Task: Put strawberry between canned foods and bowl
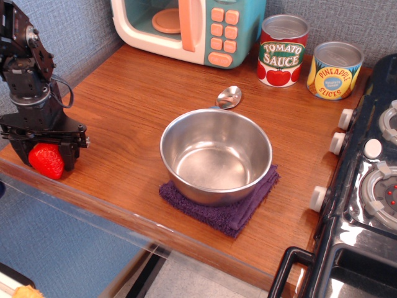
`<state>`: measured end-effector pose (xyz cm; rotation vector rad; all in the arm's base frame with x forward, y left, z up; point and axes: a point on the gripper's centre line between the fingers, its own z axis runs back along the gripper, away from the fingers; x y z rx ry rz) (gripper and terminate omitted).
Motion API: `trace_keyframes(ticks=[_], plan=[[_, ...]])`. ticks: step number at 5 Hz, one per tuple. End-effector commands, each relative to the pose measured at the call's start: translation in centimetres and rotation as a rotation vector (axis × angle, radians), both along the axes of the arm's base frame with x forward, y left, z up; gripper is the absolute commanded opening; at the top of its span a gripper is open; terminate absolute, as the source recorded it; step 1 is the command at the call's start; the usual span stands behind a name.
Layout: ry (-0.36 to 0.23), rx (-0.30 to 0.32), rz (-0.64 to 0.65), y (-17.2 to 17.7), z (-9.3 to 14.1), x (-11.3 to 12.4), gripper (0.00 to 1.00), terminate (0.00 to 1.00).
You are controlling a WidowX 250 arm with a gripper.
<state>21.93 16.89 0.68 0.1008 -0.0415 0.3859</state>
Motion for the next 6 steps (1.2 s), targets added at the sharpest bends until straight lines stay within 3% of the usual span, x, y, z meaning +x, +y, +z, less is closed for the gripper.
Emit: trace_keyframes(ticks=[1,2,3,4,5,6], plan=[[-0.078,-0.023,-0.087,-2.7,6.5,3.6,0.00,0.00],[-0.108,-0.001,-0.169,-6.6,11.2,7.2,0.00,0.00],[-0.115,-0.040,-0.259,-11.5,13.6,11.2,0.00,0.00],[-0.067,-0.024,-0.320,-16.8,12.5,15.4,0.00,0.00],[-0.067,0.004,-0.311,-20.1,9.6,18.0,0.00,0.00],[-0.077,0.048,-0.311,-21.3,6.7,19.4,0.00,0.00]])
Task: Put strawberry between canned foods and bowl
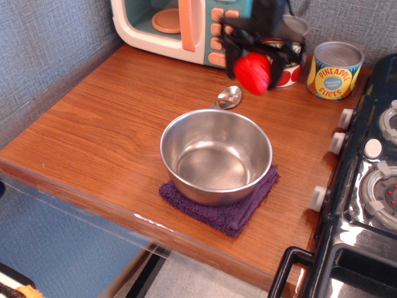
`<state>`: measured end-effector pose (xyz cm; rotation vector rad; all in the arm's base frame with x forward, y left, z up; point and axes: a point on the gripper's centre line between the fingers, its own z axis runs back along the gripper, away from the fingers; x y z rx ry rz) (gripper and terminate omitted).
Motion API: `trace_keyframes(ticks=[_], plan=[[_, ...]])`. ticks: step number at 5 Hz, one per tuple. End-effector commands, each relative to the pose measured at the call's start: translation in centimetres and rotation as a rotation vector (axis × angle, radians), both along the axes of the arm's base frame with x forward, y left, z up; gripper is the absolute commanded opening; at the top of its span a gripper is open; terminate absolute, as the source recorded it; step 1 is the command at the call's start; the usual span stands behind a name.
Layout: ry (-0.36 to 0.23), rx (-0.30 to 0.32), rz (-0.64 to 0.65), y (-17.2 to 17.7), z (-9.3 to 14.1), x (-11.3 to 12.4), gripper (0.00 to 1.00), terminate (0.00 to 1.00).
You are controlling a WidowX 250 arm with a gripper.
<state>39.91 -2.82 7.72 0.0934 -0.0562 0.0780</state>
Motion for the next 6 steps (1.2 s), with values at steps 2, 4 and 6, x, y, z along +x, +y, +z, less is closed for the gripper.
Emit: trace_keyframes(ticks=[2,4,6], plan=[[-0.146,0.035,0.031,-0.8,-3.9,1.9,0.00,0.00],[-0.148,-0.068,0.047,-0.2,-2.1,2.0,1.00,0.00],[-0.238,-0.099,-0.011,-0.2,4.1,0.5,1.00,0.00]])
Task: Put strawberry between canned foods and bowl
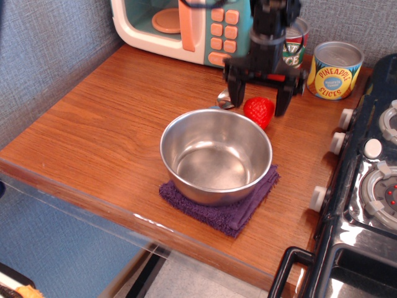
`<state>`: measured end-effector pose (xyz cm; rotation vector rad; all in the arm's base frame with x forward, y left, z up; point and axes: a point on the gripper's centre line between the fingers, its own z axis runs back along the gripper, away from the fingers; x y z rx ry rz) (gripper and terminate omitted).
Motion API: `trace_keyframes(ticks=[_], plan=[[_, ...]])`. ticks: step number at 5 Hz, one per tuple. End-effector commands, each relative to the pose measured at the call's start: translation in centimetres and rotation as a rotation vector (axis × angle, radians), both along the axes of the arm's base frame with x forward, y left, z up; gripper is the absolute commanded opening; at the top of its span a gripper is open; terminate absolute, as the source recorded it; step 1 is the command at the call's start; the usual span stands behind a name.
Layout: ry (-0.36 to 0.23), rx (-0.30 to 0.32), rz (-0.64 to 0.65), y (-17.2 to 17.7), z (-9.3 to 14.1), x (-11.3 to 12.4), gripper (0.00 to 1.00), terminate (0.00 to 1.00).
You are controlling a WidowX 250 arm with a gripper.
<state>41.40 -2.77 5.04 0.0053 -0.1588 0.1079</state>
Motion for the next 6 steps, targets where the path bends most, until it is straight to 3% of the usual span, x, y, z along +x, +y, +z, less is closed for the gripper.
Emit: trace_keyframes(ticks=[1,2,3,5,6], plan=[[-0.120,-0.003,-0.023,0.3,10.3,-3.0,1.00,0.00],[-0.065,0.028,0.004,1.1,11.2,-5.4,1.00,0.00],[-0.037,-0.005,0.004,2.0,10.8,-7.1,1.00,0.00],[-0.031,0.002,-0.013,2.4,10.5,-7.9,1.00,0.00],[-0.031,0.002,-0.013,2.4,10.5,-7.9,1.00,1.00]])
